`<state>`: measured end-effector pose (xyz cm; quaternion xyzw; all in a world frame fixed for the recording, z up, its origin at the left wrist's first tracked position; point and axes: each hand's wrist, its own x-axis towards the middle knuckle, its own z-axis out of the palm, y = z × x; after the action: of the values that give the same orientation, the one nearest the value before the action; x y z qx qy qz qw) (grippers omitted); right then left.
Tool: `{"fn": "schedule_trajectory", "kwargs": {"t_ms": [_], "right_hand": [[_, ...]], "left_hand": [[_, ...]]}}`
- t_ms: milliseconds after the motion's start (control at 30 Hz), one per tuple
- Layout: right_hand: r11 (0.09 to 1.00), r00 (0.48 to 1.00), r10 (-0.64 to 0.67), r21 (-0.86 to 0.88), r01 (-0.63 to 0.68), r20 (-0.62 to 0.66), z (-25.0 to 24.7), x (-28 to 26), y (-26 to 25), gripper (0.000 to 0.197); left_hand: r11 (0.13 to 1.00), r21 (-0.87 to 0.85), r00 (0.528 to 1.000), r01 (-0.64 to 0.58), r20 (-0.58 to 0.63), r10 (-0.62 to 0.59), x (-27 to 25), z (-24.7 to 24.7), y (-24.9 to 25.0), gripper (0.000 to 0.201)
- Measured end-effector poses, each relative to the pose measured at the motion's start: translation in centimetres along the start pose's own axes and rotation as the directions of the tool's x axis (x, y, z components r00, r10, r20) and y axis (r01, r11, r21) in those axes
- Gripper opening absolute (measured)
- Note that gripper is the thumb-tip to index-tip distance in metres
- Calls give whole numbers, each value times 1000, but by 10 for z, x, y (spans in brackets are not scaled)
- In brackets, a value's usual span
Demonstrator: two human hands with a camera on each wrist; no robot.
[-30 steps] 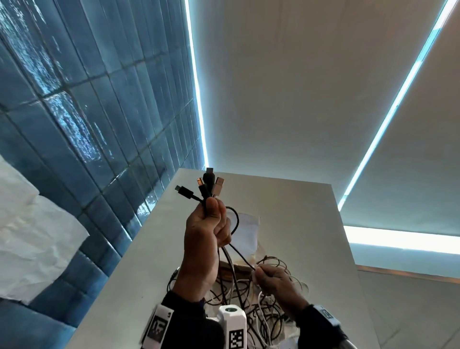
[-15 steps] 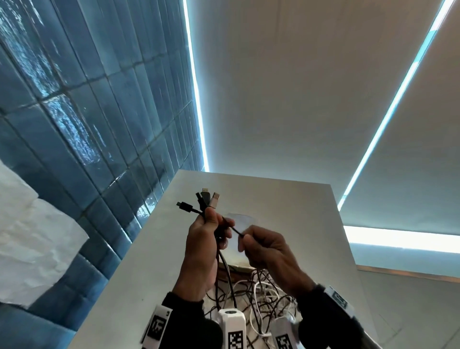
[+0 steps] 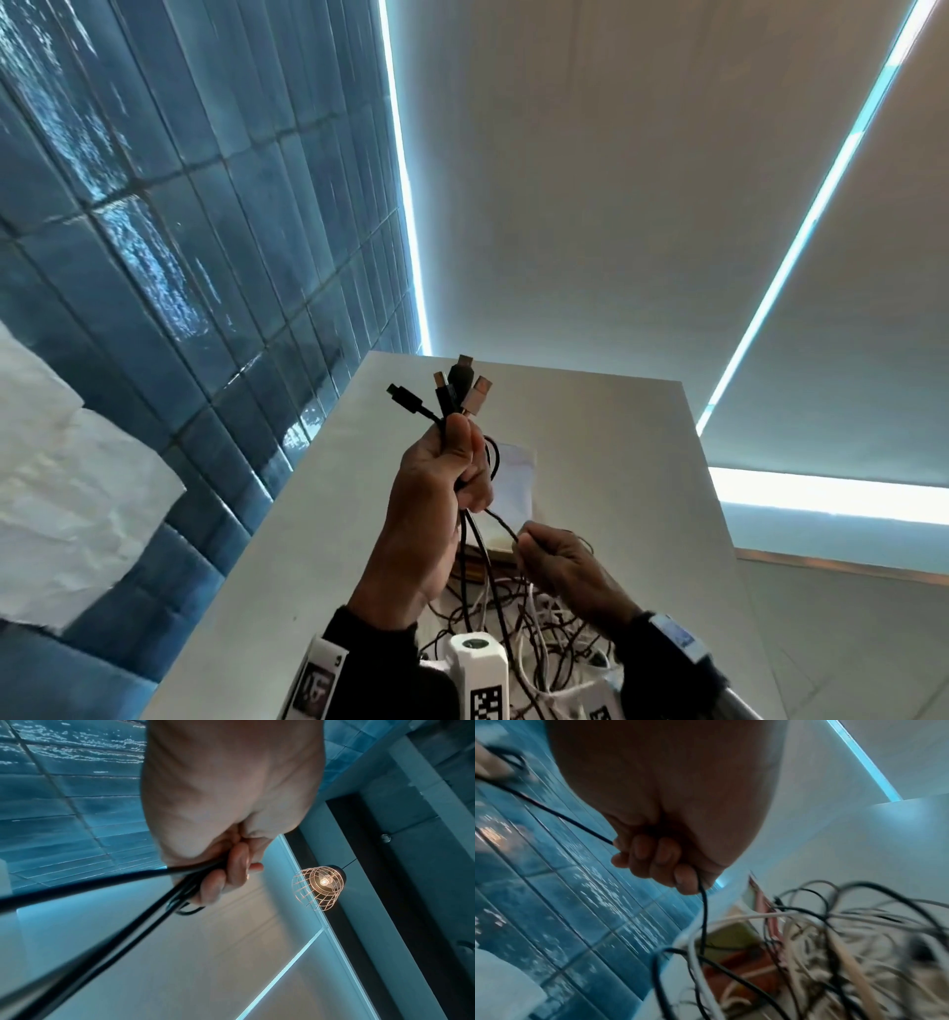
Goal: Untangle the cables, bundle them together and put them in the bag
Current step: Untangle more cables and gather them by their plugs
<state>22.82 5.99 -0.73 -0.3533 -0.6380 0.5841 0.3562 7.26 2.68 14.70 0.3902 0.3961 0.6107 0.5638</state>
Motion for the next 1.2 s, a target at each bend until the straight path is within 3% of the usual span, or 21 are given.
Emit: {"fn": "schedule_trajectory", "kwargs": {"t_ms": [333, 467, 567, 667, 767, 900, 1000, 1133, 1200], "right_hand": [[986, 986, 82, -132, -101, -143, 2, -2, 59, 25], [976, 947, 81, -167, -138, -311, -1, 8, 36, 35], [998, 928, 40, -22, -52, -370, 0, 17, -9, 27], [989, 948, -79, 98, 114, -308, 4, 20, -60, 23], [977, 968, -189, 69, 203, -167, 12, 15, -97, 21], [984, 984, -178, 25, 179, -30, 23, 9, -110, 27], [979, 996, -91, 183, 85, 23, 26, 10, -103, 28], [883, 994, -10, 468, -42, 108, 23, 10, -92, 21], [866, 996, -2, 498, -40, 85, 22, 12, -81, 15]], "left_hand": [[999, -14, 999, -48, 0, 48, -2, -5, 5, 21], [999, 35, 997, -34, -67, 37, 0, -8, 0, 21], [998, 59, 990, 10, -143, -1, 6, -14, -6, 26], [998, 42, 978, 51, -202, -42, 9, -18, -11, 30], [996, 15, 975, 87, -209, -82, 9, -19, -11, 30], [996, -14, 991, 91, -93, -91, 8, -15, -8, 29], [997, 75, 999, 20, -47, -17, 7, -10, -9, 32], [997, 70, 1000, -10, -3, 10, 5, -6, -11, 51], [1000, 21, 1000, -17, -16, 18, 3, -3, -9, 38]]}}
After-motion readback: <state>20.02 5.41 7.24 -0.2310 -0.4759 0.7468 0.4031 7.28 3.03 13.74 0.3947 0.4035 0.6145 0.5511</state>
